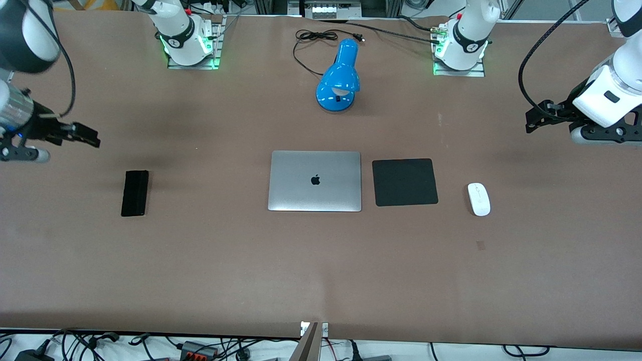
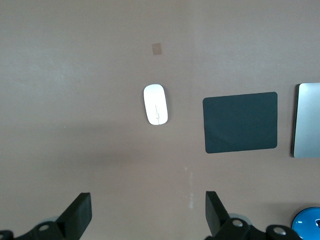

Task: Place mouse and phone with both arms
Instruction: 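Reach the right gripper to the black phone while the left gripper reaches the mouse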

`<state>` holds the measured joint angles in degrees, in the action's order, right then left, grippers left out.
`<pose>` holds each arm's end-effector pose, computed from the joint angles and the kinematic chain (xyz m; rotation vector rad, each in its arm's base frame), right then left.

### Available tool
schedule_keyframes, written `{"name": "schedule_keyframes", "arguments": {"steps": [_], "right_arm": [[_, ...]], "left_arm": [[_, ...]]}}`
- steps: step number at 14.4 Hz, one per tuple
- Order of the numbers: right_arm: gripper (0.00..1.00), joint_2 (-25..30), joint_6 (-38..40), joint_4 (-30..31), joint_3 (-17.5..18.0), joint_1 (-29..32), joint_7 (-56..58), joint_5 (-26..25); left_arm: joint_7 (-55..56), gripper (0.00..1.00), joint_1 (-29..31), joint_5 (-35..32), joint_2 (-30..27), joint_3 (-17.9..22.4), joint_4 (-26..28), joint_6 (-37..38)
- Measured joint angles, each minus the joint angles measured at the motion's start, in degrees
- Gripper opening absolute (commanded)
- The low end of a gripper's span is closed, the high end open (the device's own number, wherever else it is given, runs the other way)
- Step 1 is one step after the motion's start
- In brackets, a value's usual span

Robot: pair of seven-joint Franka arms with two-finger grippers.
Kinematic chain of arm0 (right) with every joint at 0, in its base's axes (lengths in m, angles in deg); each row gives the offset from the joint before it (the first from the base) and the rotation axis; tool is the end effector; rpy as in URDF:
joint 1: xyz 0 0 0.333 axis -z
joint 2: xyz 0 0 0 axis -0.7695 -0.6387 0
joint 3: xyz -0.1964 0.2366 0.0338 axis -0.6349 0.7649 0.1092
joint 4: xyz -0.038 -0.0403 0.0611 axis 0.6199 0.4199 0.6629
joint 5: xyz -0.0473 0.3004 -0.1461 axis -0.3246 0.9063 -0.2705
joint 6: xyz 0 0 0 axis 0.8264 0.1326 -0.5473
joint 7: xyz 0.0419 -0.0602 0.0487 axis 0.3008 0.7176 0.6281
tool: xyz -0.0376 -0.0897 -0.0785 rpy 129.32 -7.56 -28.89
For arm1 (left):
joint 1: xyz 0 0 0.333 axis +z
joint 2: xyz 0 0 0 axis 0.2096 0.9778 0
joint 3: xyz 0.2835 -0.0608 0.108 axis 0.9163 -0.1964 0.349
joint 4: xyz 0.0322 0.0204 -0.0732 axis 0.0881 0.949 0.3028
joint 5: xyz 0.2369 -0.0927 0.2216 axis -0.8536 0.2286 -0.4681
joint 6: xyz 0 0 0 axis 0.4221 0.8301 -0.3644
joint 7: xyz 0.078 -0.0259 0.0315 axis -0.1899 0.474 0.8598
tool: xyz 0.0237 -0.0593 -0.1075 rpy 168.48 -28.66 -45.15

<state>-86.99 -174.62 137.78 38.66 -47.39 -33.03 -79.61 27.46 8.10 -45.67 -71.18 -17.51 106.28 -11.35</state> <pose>0.5098 -0.0563 0.4629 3.1170 -0.0833 -0.1208 0.4894 -0.0200 0.5587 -3.1169 0.0212 0.0795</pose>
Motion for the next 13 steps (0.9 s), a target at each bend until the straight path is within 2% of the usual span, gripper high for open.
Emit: {"name": "schedule_keyframes", "arguments": {"steps": [3, 5, 8, 10, 13], "right_arm": [[1.00, -3.34, -2.82, 0.63, -0.01, 0.65, 0.04, -0.09], [1.00, -6.18, -5.45, 0.84, -0.03, 1.46, 0.06, -0.36], [1.00, -11.58, -10.15, 0.99, -0.08, 2.68, 0.24, -0.54], [1.00, -14.49, -12.79, 1.01, -0.07, 2.81, 0.26, -1.00], [1.00, -19.05, -16.98, 1.10, -0.08, 3.05, 1.03, -1.59]], "left_arm": [[-0.02, 1.00, 0.00, 0.00, 0.26, 0.01, -0.01, 0.17], [-0.02, 1.00, -0.02, 0.00, 1.54, -0.04, 0.02, 2.85], [-0.02, 1.00, 0.40, -0.12, 6.69, 0.07, 0.25, 5.16], [-0.15, 1.00, 2.21, -0.51, 11.17, 0.13, 0.87, -1.21], [-0.39, 1.00, 3.81, -0.55, 17.35, 0.13, 4.96, -18.56]]}}
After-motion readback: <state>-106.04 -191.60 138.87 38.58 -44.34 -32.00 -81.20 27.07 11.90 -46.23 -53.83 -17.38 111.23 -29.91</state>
